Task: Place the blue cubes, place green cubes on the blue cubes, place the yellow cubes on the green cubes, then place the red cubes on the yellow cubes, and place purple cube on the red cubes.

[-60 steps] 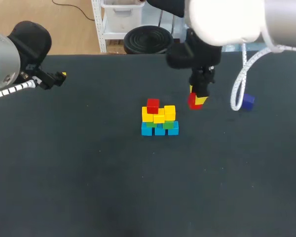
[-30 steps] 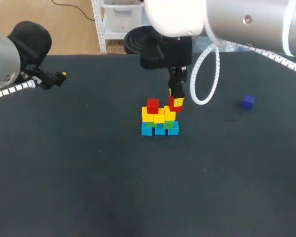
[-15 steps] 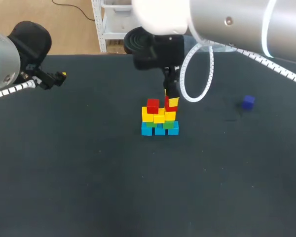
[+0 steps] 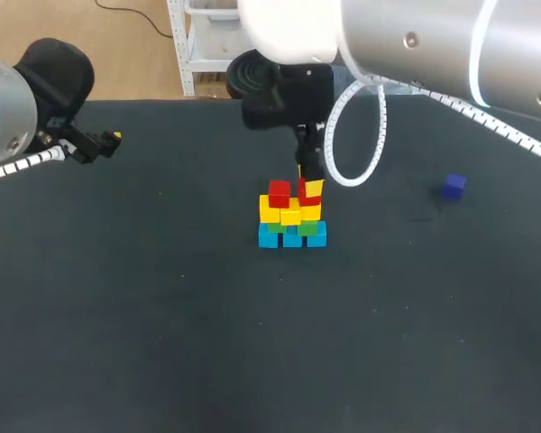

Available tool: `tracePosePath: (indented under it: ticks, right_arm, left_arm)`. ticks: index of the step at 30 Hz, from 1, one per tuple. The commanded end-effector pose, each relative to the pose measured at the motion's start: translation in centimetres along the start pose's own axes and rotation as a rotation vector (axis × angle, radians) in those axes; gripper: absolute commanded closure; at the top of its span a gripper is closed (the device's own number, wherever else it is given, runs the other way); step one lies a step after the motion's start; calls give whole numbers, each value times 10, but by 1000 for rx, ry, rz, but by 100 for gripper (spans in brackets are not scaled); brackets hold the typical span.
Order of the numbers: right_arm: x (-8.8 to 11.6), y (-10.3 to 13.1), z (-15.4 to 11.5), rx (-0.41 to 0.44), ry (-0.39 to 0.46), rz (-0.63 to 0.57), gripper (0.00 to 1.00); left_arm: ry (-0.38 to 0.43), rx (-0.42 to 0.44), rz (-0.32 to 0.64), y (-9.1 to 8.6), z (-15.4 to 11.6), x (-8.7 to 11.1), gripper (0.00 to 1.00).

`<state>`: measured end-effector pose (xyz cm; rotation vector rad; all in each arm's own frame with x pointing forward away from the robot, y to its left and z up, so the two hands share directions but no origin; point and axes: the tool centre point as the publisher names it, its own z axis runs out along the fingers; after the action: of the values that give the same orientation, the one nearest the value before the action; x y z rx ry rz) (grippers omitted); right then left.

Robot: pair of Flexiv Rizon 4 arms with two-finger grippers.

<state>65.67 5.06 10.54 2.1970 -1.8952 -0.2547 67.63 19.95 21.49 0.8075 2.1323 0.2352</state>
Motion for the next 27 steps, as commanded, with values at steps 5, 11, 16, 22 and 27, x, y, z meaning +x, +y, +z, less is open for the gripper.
tracePosePath:
  ticks: [5, 11, 16, 22, 27]
  right_arm:
    - [-2, -2, 2, -9, 0, -7, 100]
    - [-5, -4, 3, -14, -1, -13, 100]
    - [-6, -5, 4, -16, -1, -16, 100]
    - [-8, -7, 6, -22, -1, -19, 100]
    - [-9, -8, 8, -28, -1, -21, 100]
  left_arm:
    - [-3, -4, -1, -1, 0, 1, 0]
    - [-3, -4, -1, -1, 0, 1, 0]
    - [-3, -4, -1, -1, 0, 1, 0]
    - [-3, -4, -1, -1, 0, 1, 0]
    - [-3, -4, -1, -1, 0, 1, 0]
